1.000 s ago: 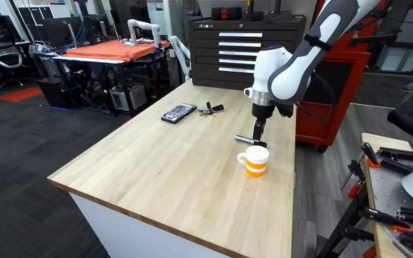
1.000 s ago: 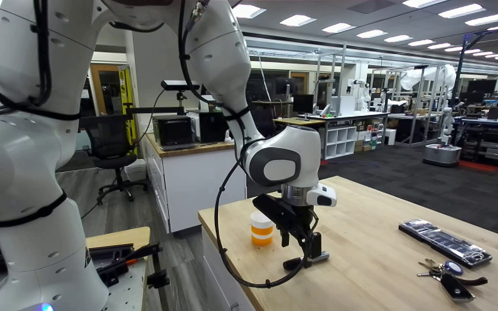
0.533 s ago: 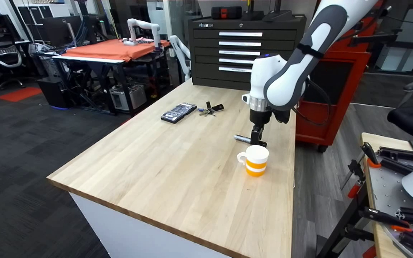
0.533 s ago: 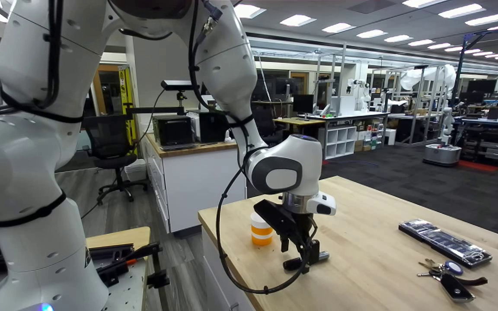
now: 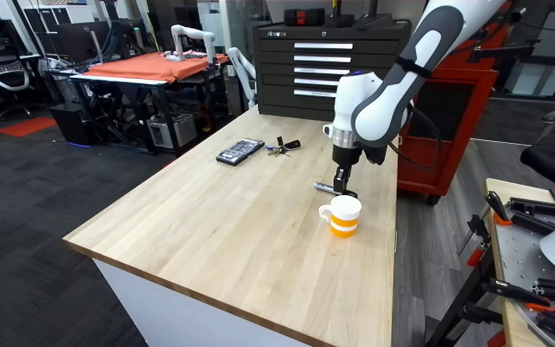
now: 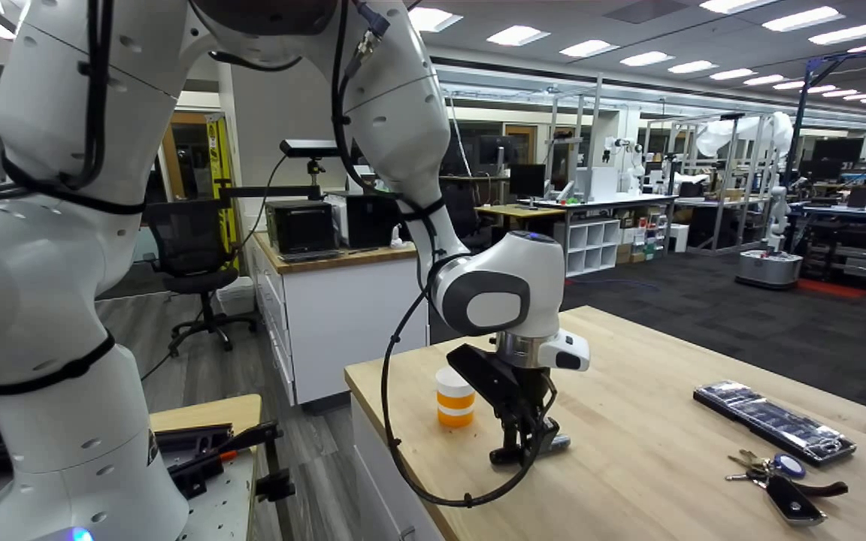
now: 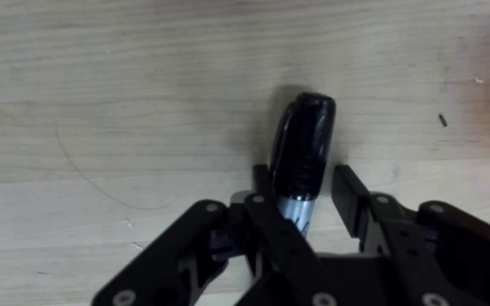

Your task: Put the black marker inside the white and orange cup

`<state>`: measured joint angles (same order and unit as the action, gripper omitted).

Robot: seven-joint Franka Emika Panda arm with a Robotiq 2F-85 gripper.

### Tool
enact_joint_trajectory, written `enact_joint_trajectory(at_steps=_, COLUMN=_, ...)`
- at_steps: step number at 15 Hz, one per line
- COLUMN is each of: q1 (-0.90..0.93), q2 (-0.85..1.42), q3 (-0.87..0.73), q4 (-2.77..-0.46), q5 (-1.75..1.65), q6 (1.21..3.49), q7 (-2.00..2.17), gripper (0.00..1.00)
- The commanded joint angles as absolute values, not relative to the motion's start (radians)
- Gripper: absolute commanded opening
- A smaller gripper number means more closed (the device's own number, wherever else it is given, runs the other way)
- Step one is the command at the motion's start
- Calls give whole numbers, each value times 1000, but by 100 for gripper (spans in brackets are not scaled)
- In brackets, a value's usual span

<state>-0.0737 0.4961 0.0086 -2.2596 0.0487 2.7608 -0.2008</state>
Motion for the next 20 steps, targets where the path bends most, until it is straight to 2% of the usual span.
enact_joint_trajectory(at_steps=1, q1=-92, q2=461, q3=26, q4=-2284, q5=62, q6=2770, q7=-170, gripper=13)
enact_joint_trajectory(at_steps=3, q1=-97, q2=455, q3=31, q4=-2289, q5=71, q6=2761, q7=-170, gripper=4)
enact_joint_trajectory(at_steps=4, q1=-109, q2=449, q3=43, q4=-2288, q5=81, q6=2745, q7=-185, gripper=7)
enact_joint_trajectory(at_steps=8, q1=-144, q2=386, q3=83, q4=-2285, q5=94, q6=2633, q7=-247, gripper=7)
enact_joint_trajectory(at_steps=20, q1=-99, q2=149, q3=46, q4=-2248, q5=21, q6=2191, q7=-425, gripper=7)
